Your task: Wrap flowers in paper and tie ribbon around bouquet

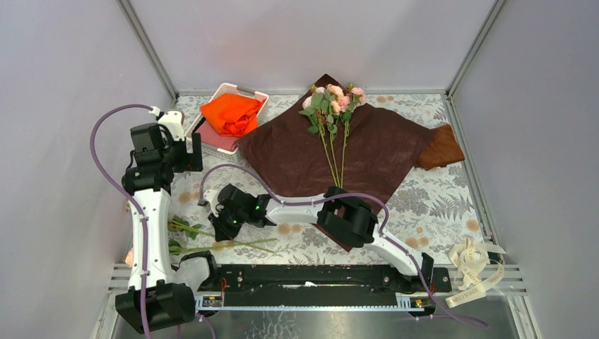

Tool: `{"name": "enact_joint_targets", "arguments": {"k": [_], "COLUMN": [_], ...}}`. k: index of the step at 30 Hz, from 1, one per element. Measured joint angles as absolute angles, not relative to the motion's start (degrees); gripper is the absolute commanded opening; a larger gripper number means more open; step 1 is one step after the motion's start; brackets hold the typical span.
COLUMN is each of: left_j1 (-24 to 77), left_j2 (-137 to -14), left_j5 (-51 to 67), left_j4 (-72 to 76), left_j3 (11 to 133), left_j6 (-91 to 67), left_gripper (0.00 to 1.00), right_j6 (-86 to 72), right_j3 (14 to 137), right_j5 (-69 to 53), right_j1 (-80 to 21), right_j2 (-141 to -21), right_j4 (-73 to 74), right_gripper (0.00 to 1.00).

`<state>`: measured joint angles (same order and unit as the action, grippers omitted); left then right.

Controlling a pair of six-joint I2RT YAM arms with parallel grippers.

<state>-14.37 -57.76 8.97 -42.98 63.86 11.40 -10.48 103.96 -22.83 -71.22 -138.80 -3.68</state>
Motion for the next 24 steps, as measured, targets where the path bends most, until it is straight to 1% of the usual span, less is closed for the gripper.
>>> {"name": "enact_joint_targets", "arguments": {"k": [6,9,12,15,17,20,24], "left_j1": [-14.37,-14.37,-14.37,-14.39,-14.44,-14.46,-14.48], "left_j2": [-57.76,-57.74,-57.82,-57.89,-57.80,-57.34,-56.45], "left_j5": [8.99,9.06,8.93,8.49,8.54,9.19,10.63], "left_j4": [-42.92,-42.98,-44.27,-45.08,-45.17,-45.34,-46.13], "left_j3": [63.81,63.88,65.60,70.39,74.19,78.43,79.92], "left_j6": [11.42,11.81,13.74,15.70,16.60,17.08,17.10], "left_gripper": [0.98,0.99,0.99,0.99,0.99,0.99,0.99], "right_j6": [-11.49,-10.68,-10.33,-10.85,-11.55,-12.80,-14.92], "right_j3": [103.83,101.75,96.42,88.64,84.75,80.38,76.27], "right_j5": [-21.04,-18.63,-16.08,-14.06,-13.89,-12.40,-5.50], "right_j1": [-71.20,-71.20,-70.87,-69.12,-66.13,-58.17,-45.71], "right_j2": [-138.74,-136.25,-129.54,-118.34,-110.91,-101.34,-94.72], "right_j4": [-2.70,-1.48,-0.34,-0.54,-0.93,-2.59,-3.27], "right_gripper": [0.00,0.00,0.00,0.00,0.00,0.00,0.00]}}
